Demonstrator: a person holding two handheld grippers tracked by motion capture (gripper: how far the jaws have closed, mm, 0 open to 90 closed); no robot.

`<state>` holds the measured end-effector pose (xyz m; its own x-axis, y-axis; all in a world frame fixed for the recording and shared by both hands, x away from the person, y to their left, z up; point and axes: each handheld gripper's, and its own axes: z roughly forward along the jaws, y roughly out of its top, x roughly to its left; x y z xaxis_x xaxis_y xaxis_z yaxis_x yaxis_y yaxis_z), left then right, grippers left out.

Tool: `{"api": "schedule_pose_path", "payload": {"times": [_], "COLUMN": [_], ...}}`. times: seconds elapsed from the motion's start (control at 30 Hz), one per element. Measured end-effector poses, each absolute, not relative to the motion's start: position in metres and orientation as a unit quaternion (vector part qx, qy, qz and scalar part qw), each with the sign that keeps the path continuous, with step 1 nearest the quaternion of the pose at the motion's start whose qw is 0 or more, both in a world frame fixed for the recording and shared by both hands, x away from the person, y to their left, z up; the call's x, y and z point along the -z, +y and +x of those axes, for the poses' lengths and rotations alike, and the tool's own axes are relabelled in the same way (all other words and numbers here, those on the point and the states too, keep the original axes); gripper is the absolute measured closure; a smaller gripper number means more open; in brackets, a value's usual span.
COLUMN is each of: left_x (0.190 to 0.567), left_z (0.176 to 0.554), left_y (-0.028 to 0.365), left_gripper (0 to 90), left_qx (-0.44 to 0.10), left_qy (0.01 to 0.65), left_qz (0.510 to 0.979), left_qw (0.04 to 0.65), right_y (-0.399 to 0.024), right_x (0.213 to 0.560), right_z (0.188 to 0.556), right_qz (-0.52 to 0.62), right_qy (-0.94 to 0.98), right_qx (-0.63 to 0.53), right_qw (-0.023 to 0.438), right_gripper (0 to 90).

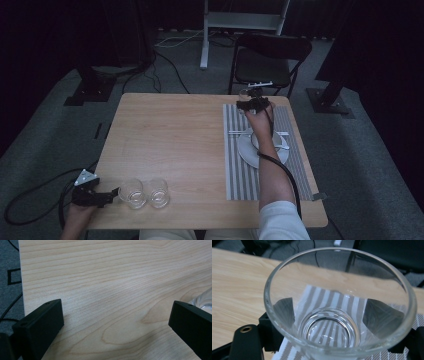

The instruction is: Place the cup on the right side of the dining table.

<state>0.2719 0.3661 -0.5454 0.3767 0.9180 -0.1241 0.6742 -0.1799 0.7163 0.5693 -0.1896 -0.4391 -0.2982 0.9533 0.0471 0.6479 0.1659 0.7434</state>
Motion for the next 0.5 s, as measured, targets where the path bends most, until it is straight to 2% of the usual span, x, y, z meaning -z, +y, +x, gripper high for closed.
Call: {"api": "schedule_pose_path", "payload": {"times": [0.33, 0.5], "left_x": [0.545, 0.545], "left_z": [0.272, 0.271], "left_y": [0.366, 0.365], "left_gripper": [0.2, 0.2], "left_qx": [-0.173, -0.175], "left_qy": [0.532, 0.533], "left_qz": [0.749, 0.749], "left_qw": [0.355, 0.353], "right_y": [-0.183, -0.18], "right_x": [0.47, 0.481], "right_z": [0.591, 0.598], "right_qz": [0.575, 0.584], "right_qy": [0.743, 0.757], "right_qx": [-0.277, -0.236], "right_qw": [0.203, 0.172], "right_gripper": [20.8, 20.8]}}
